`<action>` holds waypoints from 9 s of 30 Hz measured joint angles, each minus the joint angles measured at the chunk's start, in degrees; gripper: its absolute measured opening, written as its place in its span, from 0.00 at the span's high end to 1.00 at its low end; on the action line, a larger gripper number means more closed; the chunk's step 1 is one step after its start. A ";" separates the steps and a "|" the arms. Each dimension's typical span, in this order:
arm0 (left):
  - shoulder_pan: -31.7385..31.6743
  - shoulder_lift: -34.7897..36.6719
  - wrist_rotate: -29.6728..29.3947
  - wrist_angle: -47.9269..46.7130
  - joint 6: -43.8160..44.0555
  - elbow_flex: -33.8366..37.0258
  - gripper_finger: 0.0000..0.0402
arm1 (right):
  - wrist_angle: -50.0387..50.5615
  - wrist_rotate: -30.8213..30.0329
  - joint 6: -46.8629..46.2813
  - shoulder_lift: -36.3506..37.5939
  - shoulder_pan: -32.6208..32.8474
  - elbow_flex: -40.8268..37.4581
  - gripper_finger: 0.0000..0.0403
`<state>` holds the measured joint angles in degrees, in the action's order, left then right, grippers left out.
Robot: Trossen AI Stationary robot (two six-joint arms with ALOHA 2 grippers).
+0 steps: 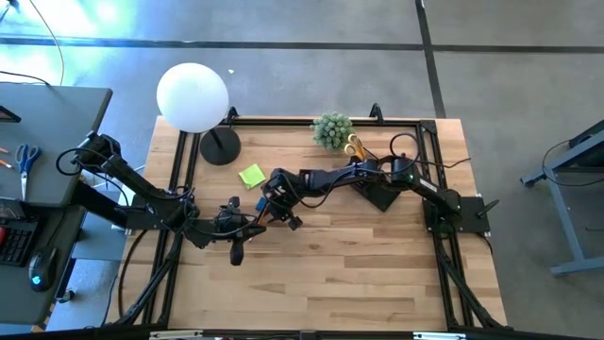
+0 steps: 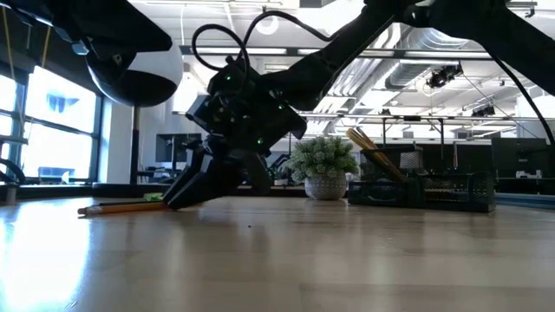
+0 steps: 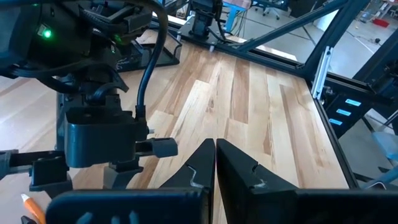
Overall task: Pick and place office supplies into organizer
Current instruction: Put the orange pencil into the desk organizer
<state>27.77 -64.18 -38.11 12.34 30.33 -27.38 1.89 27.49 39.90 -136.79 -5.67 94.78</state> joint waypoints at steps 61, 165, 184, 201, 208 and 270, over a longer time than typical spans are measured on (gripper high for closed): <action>-0.07 -0.08 -0.27 -29.74 24.90 0.02 0.99 | 34.65 2.82 -10.51 6.93 1.32 -0.09 0.72; -0.06 -23.17 9.64 -43.85 43.06 -8.46 0.87 | 40.75 -7.98 -11.39 22.91 3.30 -0.02 0.72; -0.07 -24.94 5.85 -42.40 34.92 -10.71 0.95 | 41.44 -7.99 -10.94 22.93 3.30 -0.02 0.72; -0.07 -24.85 0.96 -38.55 19.43 -16.09 1.00 | 54.15 -5.03 -16.10 31.44 3.69 0.04 0.72; -3.60 -24.85 4.91 -38.49 16.02 -16.20 1.00 | 46.92 -7.63 -16.97 27.06 6.64 -5.36 0.72; 9.70 -7.21 -22.36 -35.41 14.89 -16.20 1.00 | -40.90 -0.57 -24.52 11.93 -3.21 -38.73 0.72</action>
<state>37.47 -71.40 -60.47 -23.07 45.22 -43.57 -39.02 26.91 15.38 -124.86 -8.88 56.06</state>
